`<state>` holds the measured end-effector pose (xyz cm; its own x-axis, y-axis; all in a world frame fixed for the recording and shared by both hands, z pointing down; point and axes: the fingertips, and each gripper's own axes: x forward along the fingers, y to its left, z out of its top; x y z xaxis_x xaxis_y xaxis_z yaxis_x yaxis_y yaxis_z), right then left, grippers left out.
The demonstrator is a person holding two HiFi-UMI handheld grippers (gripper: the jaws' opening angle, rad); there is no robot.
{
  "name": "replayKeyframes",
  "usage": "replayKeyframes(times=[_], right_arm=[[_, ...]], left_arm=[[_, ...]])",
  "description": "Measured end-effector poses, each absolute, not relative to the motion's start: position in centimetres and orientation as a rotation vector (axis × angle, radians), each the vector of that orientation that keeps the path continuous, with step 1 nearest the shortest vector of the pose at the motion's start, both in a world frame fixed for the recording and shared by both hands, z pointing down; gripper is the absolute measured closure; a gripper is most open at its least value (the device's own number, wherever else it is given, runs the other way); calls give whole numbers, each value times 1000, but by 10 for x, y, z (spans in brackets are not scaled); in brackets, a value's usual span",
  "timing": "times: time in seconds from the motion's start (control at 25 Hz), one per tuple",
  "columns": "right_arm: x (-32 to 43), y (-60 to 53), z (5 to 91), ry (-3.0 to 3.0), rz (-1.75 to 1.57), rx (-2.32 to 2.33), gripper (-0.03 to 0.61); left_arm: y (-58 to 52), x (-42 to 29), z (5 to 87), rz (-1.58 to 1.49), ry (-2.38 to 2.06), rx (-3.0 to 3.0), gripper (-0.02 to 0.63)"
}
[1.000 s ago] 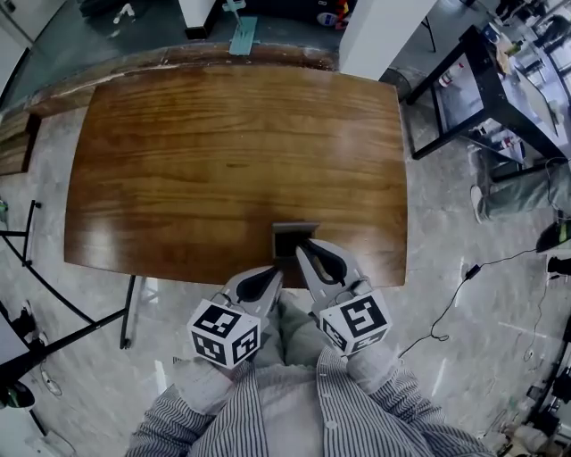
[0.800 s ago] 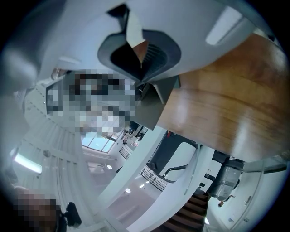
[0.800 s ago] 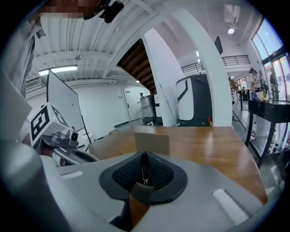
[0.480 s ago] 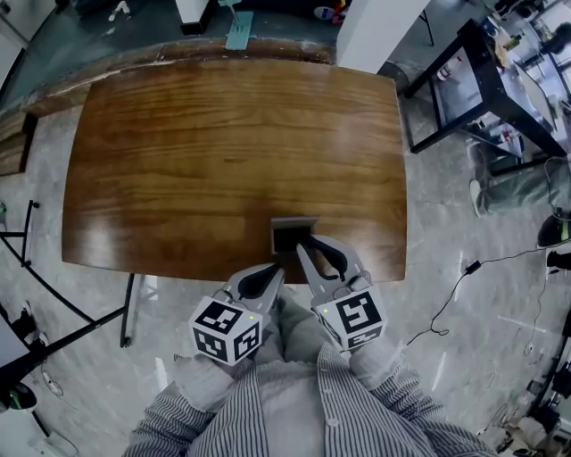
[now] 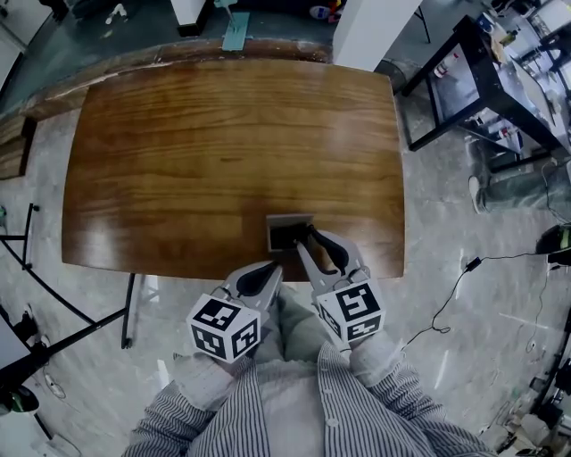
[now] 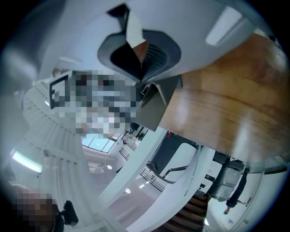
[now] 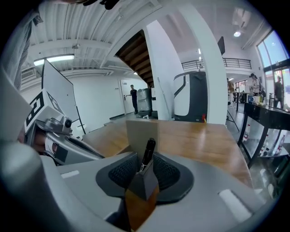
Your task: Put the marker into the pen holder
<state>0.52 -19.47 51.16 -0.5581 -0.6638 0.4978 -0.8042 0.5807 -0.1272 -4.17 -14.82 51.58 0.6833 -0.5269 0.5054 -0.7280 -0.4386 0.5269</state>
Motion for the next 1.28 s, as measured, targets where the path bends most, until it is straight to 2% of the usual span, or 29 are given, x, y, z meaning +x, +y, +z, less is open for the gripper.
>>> replayKeyframes(times=[0.16,0.4,0.48,0.52,0.6,1.28], right_arm=[[4,-189,508,-2454,558,1167,426],[2,-176,485,-2509,557,1156,420],[1,-169,476,-2529,553,1151,438],[2,-167,471,-2533,551,1158,467],[6,-162,464,-2533,549,1161,565],[-3,-137,441,-2576,600,1073,578]], left_arm=[[-145,-40,515,339,-961,2149,606],[-141,-37,504,321,-972,2178,606],[-140,-36,497,307,-986,2189,606],[-141,-35,493,302,-994,2197,606],[-142,-33,484,298,-1009,2217,606],[-134,-31,448,256,-1115,2279,606]])
